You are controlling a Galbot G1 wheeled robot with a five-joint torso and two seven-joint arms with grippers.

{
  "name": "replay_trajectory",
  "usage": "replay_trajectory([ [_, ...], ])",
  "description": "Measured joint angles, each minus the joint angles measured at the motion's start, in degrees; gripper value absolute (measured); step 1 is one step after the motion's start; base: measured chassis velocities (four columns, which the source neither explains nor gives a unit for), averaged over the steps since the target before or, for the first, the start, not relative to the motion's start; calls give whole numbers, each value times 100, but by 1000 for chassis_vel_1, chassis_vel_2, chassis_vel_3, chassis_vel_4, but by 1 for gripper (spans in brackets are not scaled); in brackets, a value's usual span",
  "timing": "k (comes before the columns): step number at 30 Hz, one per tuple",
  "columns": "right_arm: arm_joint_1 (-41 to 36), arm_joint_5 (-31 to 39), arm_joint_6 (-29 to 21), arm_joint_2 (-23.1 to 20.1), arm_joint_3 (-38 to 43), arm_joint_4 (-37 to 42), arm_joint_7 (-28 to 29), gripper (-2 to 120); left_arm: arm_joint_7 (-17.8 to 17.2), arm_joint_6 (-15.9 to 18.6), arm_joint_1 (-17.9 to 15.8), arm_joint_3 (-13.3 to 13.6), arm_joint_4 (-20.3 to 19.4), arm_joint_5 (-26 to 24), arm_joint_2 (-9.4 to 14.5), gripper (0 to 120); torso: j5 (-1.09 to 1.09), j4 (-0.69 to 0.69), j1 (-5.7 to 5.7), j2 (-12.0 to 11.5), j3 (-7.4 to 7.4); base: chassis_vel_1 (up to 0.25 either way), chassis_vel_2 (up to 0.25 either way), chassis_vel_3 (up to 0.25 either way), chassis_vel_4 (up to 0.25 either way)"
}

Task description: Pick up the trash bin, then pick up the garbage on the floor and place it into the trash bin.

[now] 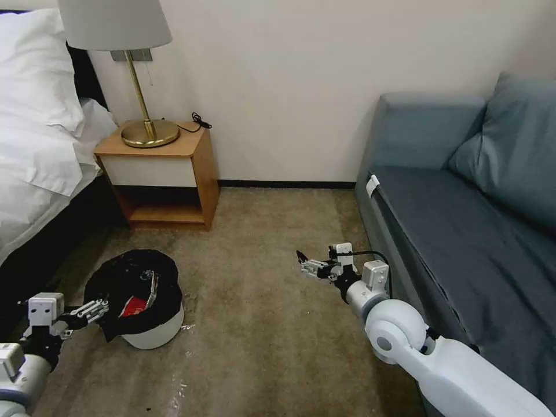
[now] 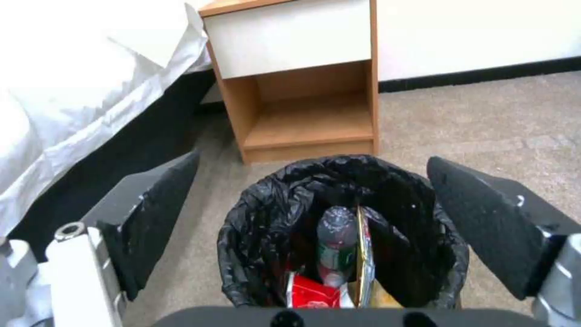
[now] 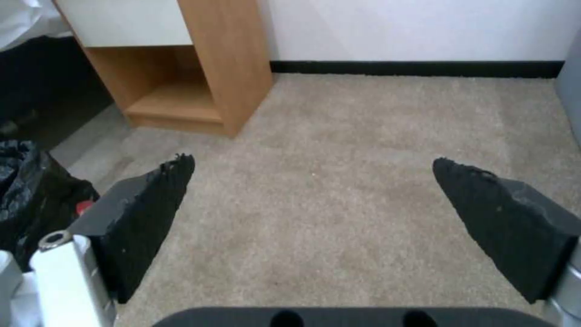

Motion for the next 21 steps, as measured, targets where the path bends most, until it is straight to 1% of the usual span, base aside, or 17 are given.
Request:
replay_trajectory([
  [21, 1, -5, 6, 1, -4, -3, -1, 100, -7, 3, -2, 2, 0, -4, -1, 100, 0, 0, 0, 0, 0, 0, 0, 0, 0],
])
